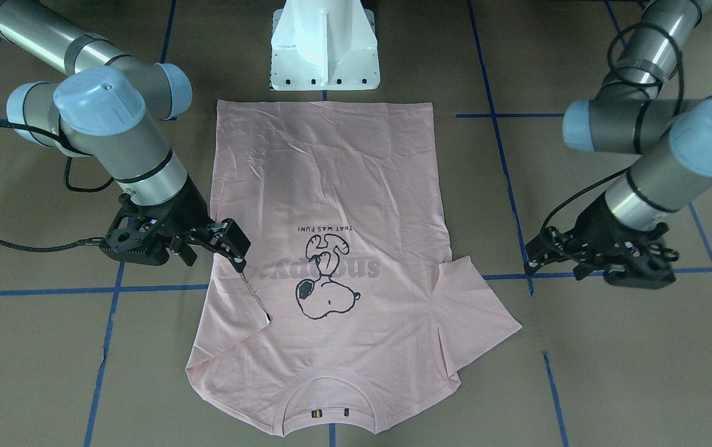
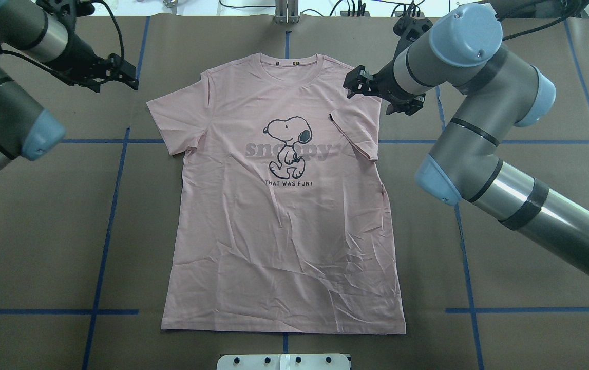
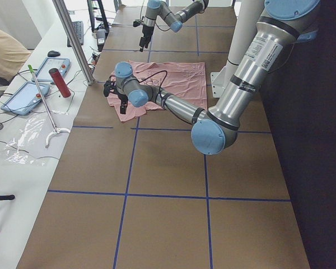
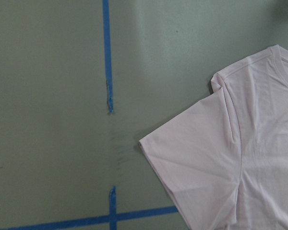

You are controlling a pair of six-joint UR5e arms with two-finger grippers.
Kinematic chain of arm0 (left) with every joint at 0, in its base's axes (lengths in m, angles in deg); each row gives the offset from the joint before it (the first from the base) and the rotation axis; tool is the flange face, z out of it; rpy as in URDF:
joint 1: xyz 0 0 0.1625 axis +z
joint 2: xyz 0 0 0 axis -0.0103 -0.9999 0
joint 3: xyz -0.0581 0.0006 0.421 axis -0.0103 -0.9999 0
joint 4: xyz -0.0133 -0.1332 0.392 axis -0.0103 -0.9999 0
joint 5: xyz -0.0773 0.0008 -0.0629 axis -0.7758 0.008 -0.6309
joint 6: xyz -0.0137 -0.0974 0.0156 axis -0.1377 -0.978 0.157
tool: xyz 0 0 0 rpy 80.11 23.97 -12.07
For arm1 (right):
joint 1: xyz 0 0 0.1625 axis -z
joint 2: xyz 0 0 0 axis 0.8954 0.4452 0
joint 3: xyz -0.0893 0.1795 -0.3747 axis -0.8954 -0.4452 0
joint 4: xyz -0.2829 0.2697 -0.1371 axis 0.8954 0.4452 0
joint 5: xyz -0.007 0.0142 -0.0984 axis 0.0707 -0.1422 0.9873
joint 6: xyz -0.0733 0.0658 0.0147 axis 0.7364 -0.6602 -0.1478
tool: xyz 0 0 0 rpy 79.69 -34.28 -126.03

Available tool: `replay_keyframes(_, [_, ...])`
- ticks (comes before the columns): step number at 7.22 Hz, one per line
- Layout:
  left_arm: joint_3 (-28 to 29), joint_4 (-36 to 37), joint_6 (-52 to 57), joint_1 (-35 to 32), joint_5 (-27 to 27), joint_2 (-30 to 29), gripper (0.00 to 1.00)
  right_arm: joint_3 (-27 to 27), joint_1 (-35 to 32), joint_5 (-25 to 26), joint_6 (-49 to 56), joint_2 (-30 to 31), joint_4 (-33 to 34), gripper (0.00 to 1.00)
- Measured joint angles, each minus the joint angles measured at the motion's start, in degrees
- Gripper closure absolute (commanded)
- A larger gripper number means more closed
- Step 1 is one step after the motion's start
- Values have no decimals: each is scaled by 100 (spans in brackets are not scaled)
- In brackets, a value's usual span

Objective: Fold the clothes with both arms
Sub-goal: 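Move the left gripper to the other sleeve while the right gripper releases near the collar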

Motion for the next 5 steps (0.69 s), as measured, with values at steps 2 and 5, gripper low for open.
replay_keyframes(2, [1031, -795, -154, 303, 710, -361, 14, 368, 38, -19, -26, 236, -10, 0])
replay_keyframes(5, [1685, -1387, -254, 561, 1172, -542, 23, 768, 93, -15, -35, 516, 24, 0])
